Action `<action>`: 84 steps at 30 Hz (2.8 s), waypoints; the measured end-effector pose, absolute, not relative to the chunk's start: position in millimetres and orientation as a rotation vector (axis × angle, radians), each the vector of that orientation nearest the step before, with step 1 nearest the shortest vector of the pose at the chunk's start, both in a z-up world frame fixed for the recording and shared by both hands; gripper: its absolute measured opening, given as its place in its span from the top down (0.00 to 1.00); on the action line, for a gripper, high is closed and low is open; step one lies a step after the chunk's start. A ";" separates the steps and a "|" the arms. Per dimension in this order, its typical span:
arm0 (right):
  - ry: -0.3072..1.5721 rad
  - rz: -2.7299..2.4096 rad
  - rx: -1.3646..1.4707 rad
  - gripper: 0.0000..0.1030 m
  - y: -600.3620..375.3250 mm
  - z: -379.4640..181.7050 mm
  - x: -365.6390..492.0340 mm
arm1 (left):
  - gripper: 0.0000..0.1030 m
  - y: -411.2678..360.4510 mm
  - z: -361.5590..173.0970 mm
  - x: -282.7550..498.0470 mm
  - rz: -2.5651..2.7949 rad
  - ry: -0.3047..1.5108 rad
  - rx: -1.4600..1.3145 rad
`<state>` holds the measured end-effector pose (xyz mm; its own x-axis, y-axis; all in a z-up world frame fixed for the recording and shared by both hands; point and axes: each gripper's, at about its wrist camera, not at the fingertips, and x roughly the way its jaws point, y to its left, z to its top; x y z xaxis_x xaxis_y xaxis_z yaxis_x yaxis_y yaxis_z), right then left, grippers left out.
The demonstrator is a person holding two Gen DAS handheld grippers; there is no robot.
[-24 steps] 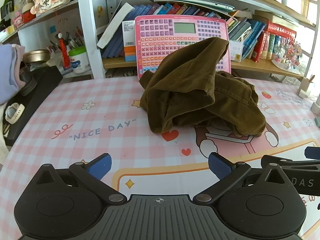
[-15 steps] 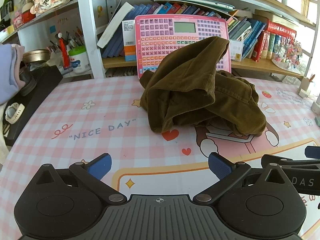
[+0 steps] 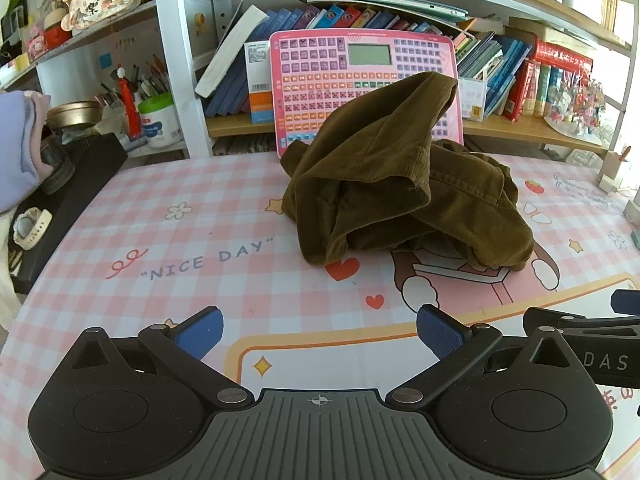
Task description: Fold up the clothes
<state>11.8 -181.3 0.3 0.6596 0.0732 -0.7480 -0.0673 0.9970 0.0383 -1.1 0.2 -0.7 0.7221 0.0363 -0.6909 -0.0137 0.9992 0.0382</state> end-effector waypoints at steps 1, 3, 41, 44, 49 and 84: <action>0.846 0.080 0.007 0.05 -181.2 0.4 11.7 | 0.00 0.1 -0.7 -1.2 0.028 0.764 0.032; 0.846 0.081 0.006 0.05 -180.9 0.5 11.6 | 0.00 -0.2 -0.5 -1.4 0.029 0.764 0.032; 0.843 0.074 -0.012 0.05 -180.2 1.4 5.3 | 0.00 -2.6 2.4 -8.3 0.024 0.750 0.039; 0.845 0.073 -0.013 0.05 -180.3 1.3 5.7 | 0.00 -2.9 2.4 -8.1 0.022 0.753 0.038; 0.852 0.075 -0.009 0.05 -180.9 0.0 6.7 | 0.00 -3.5 2.2 -7.4 0.021 0.758 0.038; 0.876 0.034 -0.001 0.07 -172.1 -3.4 8.4 | 0.00 -0.6 -1.0 -1.0 -0.006 0.756 0.081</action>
<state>8.4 -172.1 -3.4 0.6398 0.0291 -0.7680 -0.0300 0.9995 0.0129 -1.0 -0.6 -1.0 0.7280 0.0233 -0.6852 0.0348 0.9969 0.0709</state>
